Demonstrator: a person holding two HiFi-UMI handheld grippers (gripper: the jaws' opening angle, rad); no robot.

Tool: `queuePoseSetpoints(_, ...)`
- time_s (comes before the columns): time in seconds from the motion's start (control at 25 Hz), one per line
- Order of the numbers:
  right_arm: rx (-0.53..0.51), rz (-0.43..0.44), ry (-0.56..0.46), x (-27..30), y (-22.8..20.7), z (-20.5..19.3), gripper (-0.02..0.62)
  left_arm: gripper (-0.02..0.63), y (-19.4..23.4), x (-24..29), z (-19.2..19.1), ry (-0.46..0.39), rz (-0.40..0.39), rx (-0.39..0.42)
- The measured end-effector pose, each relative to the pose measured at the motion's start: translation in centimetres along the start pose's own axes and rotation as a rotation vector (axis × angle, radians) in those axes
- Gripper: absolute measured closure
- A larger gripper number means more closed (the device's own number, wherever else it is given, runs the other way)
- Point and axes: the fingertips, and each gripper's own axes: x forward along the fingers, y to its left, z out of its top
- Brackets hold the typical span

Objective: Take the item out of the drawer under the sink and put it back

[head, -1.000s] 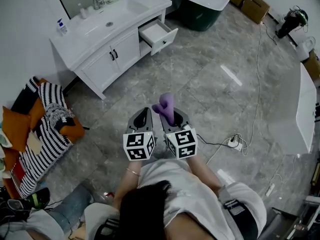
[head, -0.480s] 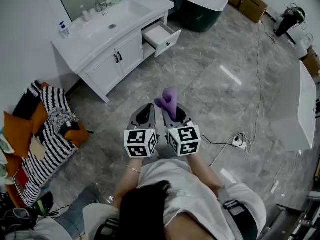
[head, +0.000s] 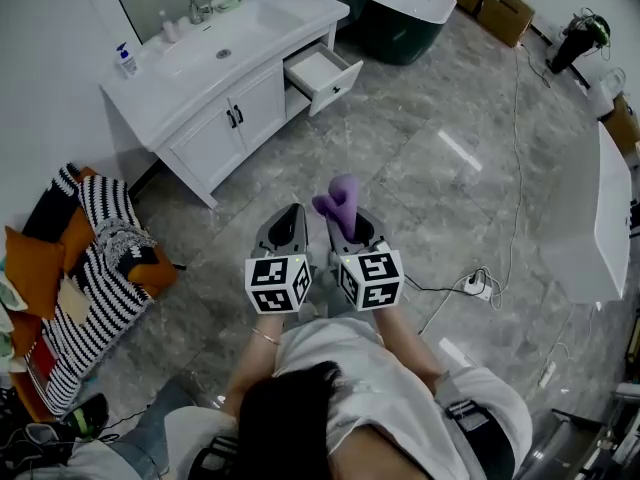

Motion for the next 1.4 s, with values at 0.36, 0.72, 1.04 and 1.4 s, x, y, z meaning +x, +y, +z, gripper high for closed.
queuePoseSetpoints(0.36, -0.014, 0.006, 0.004, 4.2, -4.1, 1.5, 0.486, 0.603, 0.6, 5.2, 1.0, 0.019, 0.027, 0.019)
queuePoseSetpoints(0.72, 0.0, 0.029, 0.078, 10.1, -9.8, 2.4, 0.486, 0.603, 0.6, 13.0, 2.7, 0.048, 0.023, 0.0)
queuePoseSetpoints(1.04, -0.016, 0.052, 0.052, 13.3, -15.2, 5.8, 0.486, 0.603, 0.5, 18.6, 5.1, 0.035, 0.09, -0.012)
queuePoseSetpoints(1.4, -0.03, 0.121, 0.058, 15.4, -18.8, 6.6, 0.486, 0.603, -0.9, 23.2, 6.0, 0.01, 0.131, -0.007)
